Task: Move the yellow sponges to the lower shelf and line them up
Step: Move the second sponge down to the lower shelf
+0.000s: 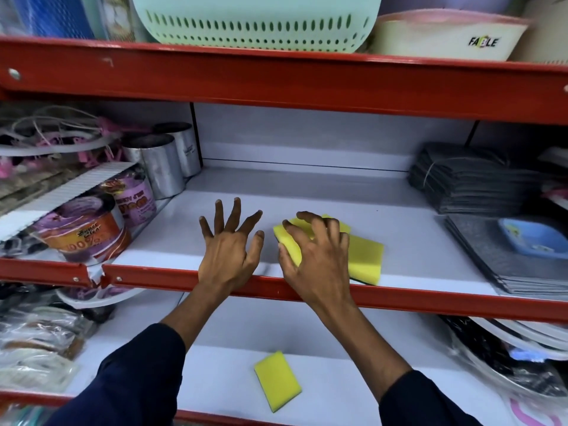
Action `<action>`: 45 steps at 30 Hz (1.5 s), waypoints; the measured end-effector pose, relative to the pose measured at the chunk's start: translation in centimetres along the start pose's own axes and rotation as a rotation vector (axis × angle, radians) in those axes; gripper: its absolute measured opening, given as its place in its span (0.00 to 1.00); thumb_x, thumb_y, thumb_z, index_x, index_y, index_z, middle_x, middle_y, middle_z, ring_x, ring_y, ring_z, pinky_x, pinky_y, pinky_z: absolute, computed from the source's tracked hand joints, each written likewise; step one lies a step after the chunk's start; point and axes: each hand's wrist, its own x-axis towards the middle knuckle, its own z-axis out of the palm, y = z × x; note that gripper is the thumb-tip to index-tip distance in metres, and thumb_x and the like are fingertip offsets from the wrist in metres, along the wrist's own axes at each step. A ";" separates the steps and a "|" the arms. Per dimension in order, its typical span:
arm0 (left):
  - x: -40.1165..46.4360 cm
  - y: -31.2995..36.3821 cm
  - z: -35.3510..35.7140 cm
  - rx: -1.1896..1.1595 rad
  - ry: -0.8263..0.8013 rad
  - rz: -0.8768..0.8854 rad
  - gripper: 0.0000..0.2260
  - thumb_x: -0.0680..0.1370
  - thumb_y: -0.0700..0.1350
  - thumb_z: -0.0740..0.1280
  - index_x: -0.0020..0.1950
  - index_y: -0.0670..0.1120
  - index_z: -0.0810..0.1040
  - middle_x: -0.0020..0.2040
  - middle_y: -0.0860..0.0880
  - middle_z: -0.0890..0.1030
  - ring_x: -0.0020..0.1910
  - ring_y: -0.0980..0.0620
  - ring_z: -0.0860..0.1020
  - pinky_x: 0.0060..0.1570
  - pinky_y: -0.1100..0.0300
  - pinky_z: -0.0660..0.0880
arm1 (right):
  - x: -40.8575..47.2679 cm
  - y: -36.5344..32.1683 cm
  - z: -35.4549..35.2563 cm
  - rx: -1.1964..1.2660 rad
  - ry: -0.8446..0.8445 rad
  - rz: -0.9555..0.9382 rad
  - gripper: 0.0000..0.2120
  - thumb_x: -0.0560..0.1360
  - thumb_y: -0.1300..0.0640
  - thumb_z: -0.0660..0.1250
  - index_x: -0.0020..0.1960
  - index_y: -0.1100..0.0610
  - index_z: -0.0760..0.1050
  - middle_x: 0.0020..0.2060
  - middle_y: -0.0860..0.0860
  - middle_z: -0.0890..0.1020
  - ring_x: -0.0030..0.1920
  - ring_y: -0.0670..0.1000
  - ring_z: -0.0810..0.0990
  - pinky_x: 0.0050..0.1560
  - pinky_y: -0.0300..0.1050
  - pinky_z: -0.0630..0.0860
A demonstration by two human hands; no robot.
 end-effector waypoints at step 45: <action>0.0 -0.2 0.4 0.031 -0.007 -0.001 0.25 0.78 0.62 0.48 0.74 0.59 0.63 0.81 0.48 0.55 0.80 0.42 0.44 0.74 0.31 0.41 | -15.0 5.9 5.4 0.124 0.206 -0.262 0.17 0.72 0.54 0.69 0.61 0.50 0.77 0.55 0.50 0.81 0.52 0.55 0.77 0.49 0.51 0.73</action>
